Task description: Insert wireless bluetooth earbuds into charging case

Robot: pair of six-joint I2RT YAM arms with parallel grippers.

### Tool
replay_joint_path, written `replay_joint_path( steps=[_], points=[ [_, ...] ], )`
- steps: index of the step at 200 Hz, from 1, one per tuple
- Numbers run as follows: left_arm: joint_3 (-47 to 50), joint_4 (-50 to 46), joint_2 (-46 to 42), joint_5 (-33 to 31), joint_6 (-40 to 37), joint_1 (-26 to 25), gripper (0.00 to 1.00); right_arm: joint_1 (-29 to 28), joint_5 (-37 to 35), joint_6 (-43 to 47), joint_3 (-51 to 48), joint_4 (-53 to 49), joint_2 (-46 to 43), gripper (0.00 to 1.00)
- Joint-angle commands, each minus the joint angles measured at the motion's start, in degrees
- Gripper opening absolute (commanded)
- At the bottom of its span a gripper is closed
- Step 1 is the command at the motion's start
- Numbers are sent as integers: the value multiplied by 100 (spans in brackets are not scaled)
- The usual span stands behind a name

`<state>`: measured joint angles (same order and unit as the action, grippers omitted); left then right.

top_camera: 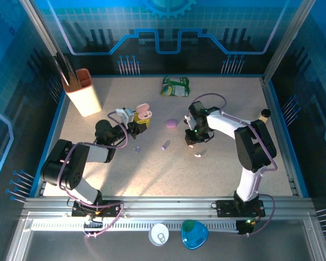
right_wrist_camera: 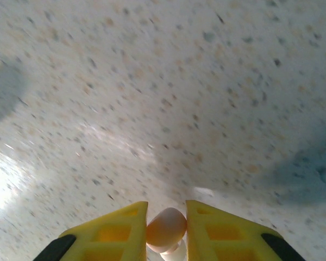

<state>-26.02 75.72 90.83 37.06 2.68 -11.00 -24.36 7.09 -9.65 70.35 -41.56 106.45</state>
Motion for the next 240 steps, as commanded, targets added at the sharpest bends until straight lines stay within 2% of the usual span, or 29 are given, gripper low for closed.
replay_joint_path(
  steps=[1, 44, 73, 89, 106, 131, 174, 212, 240],
  points=[
    [47, 66, -27, 3, -13, 28, 17, 50, -182, 730, 270, -746, 242, 23],
    [28, 17, -74, 77, 3, 28, 17, -27, -490, 960, 493, -889, 555, 24],
    [35, 175, -19, 127, 88, 28, 17, -74, -485, 800, 572, -819, 622, 30],
    [31, 186, -14, 167, 93, 28, 18, -147, -437, 696, 585, -734, 601, 38],
    [44, 289, 13, 242, 101, 28, 18, -218, -403, 578, 585, -659, 552, 42],
    [58, 394, 88, 327, 142, 29, 18, -262, -250, 428, 534, -560, 471, 42],
    [52, 452, 146, 336, 144, 28, 18, -288, -421, 291, 444, -425, 317, 42],
    [23, 452, 202, 328, 140, 28, 18, -268, -292, 213, 459, -384, 182, 37],
    [8, 452, 217, 356, 137, 28, 18, -295, -404, 174, 514, -424, 177, 37]
  ],
)
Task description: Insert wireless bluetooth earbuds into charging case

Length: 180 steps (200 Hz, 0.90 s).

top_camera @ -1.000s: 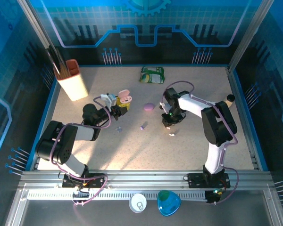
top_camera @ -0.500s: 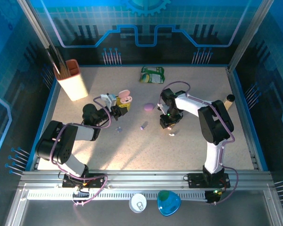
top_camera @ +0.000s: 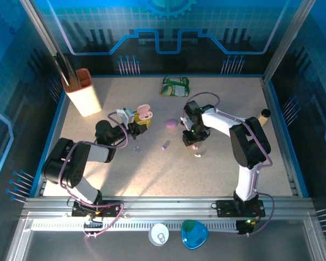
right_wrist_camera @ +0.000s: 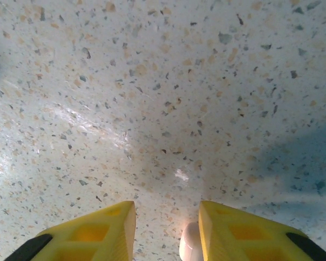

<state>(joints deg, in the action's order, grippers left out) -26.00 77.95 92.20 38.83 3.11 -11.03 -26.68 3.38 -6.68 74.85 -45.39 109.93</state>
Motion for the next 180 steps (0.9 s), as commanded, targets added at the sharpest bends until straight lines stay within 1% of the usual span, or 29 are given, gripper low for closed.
replay_joint_path(
  steps=[1, 23, 35, 50, 69, 88, 97, 106, 130, 143, 180],
  points=[
    [7, 229, 79, 178, 93, 30, 18, -69, -49, -123, 60, -41, -176, 37],
    [31, 229, 71, 137, 63, 28, 18, -190, -663, -189, 24, -41, -376, 37],
    [46, 221, 78, 1, 57, 30, 18, -306, -1195, -316, -33, -56, -529, 37],
    [60, 48, 57, -235, 30, 73, 18, -478, -2049, -623, -172, -108, -711, 38],
    [112, 103, 67, -243, -52, 188, 18, -884, -3151, -962, -368, -145, -904, 39],
    [120, 231, 133, -235, 44, 306, 18, -1346, -4098, -1357, -469, -217, -957, 41],
    [111, 237, 140, -217, 55, 331, 18, -1537, -4439, -1478, -499, -236, -926, 40],
    [109, 233, 124, -209, 53, 354, 18, -1652, -4584, -1652, -468, -334, -842, 40],
    [125, 229, 43, -202, 40, 395, 18, -1889, -4617, -1856, -338, -524, -577, 40],
    [153, 230, 9, -200, 32, 417, 18, -1999, -4625, -1910, -262, -594, -397, 38],
    [201, 231, -31, -187, 31, 426, 18, -2062, -4337, -1982, -226, -568, 11, 34]
  ],
)
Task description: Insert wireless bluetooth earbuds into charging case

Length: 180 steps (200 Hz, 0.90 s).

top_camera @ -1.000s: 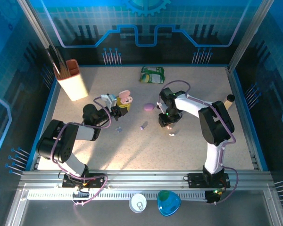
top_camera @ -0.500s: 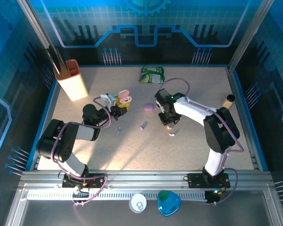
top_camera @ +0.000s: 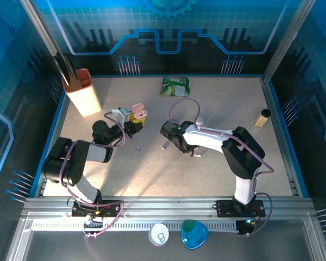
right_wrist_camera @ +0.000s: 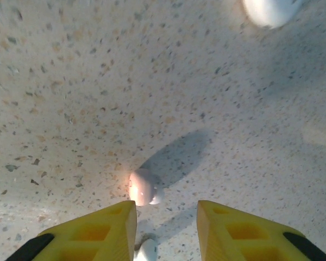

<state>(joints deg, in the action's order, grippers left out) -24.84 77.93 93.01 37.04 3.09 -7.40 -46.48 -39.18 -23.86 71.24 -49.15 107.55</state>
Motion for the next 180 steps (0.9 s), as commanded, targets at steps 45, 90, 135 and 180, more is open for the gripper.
replay_joint_path(
  steps=[45, 90, 135, 180],
  points=[
    [78, 231, -99, 21, 14, 63, 18, -138, -112, -287, 153, -201, 540, 31],
    [69, 232, -66, 58, 47, 63, 18, -141, -199, -229, 227, -207, 708, 28],
    [58, 232, -48, 97, 61, 63, 18, -132, -242, -195, 291, -227, 852, 26],
    [49, 240, -20, 233, -6, 57, 18, -108, -206, -146, 268, -220, 676, 22]
  ],
)
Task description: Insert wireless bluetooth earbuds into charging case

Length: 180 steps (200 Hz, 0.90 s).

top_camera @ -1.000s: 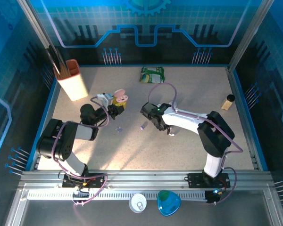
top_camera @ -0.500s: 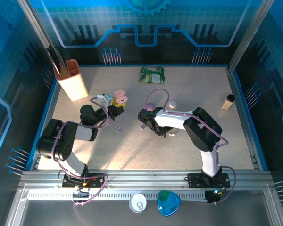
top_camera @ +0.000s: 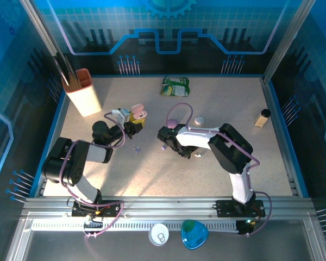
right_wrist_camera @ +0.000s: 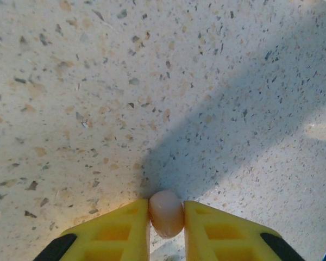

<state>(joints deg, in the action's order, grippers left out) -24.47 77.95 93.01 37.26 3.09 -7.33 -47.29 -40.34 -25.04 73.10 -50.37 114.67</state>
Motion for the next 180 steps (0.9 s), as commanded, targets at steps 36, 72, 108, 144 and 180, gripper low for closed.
replay_joint_path(
  steps=[36, 72, 108, 144, 180],
  points=[
    [-7, 238, -11, 219, -331, -187, 21, 259, 901, 21, -275, 478, -846, 21],
    [-126, 236, 166, 61, -567, -514, 21, 659, 2409, 25, -735, 1341, -2046, 21],
    [-319, 236, 355, -93, -765, -892, 21, 1137, 4259, -328, -1150, 2411, -3182, 21],
    [-518, 229, 536, -190, -948, -1210, 20, 1469, 5908, -978, -1524, 3775, -3776, 22],
    [-584, 148, 626, -254, -1206, -1420, 19, 1429, 6710, -1499, -1572, 4759, -3735, 22]
  ],
)
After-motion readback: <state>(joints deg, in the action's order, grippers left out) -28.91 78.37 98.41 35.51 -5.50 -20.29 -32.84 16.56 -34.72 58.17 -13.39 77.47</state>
